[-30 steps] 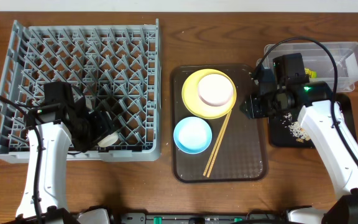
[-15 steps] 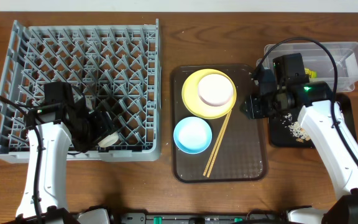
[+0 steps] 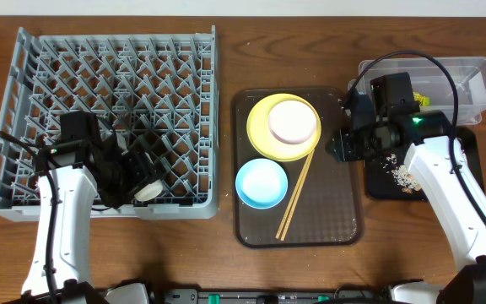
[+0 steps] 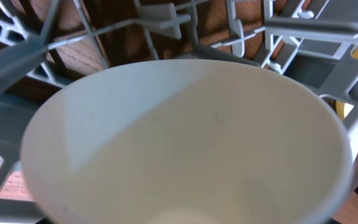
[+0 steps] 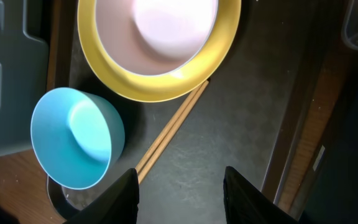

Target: Sort waste into correct bins and load items into the dishwasher rack

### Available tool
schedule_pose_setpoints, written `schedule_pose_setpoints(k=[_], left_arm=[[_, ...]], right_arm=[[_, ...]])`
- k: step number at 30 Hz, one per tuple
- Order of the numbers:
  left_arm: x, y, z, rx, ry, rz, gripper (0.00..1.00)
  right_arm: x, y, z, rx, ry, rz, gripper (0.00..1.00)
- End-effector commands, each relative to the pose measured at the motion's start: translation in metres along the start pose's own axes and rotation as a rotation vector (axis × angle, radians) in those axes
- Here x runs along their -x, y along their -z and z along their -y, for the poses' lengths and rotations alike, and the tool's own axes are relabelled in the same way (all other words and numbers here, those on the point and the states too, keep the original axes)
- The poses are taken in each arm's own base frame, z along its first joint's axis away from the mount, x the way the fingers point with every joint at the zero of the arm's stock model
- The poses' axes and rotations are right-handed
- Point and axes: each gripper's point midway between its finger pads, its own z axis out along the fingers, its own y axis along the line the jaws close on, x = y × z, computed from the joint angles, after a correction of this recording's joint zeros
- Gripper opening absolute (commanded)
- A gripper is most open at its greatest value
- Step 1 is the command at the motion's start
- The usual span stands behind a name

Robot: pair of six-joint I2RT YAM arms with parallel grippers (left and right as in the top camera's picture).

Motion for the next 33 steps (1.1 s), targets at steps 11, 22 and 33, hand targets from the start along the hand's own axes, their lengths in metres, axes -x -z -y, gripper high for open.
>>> schedule_pose_setpoints(k=[11, 22, 33], left_arm=[[0.004, -0.0025, -0.0086, 0.039, 0.01, 0.015, 0.54], [0.0018, -0.0025, -0.0093, 0.042, 0.013, 0.007, 0.8], [0.0036, -0.0025, -0.0089, 0.041, 0.011, 0.014, 0.82]], right_arm=[[0.0033, 0.0061, 0.0019, -0.003, 0.002, 0.017, 0.43], [0.0033, 0.0061, 0.002, -0.003, 0.002, 0.017, 0.43], [0.0031, 0.006, 0.002, -0.003, 0.002, 0.016, 0.43]])
